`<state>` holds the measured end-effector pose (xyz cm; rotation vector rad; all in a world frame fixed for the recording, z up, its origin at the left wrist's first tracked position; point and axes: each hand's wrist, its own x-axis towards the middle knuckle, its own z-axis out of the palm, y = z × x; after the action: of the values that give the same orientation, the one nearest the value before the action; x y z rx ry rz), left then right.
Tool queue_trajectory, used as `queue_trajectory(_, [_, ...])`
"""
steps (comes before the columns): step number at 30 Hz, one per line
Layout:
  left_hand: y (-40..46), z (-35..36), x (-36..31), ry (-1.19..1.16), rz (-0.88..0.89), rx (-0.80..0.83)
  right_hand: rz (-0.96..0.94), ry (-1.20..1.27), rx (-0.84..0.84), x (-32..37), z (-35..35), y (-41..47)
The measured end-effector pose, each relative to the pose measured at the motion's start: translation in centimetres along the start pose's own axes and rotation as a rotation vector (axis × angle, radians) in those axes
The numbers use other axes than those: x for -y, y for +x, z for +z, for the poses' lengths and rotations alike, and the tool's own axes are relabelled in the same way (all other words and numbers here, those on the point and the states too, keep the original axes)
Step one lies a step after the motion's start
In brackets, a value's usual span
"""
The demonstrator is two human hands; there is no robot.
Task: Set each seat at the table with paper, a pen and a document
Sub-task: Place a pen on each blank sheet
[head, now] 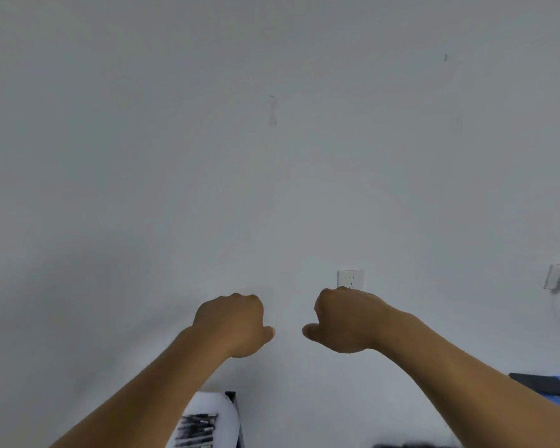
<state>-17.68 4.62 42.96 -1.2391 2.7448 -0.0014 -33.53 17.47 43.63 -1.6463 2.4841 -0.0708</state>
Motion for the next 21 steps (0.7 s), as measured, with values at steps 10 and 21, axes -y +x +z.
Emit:
queue_trajectory(10, [9.4, 0.5, -1.5, -0.088, -0.366, 0.068, -0.433, -0.044, 0.134, -3.4, 0.7, 17.5])
queue_trajectory(21, [12.1, 3.2, 4.1, -0.179, -0.721, 0.123, -0.781, -0.108, 0.289, 3.2, 3.1, 28.5])
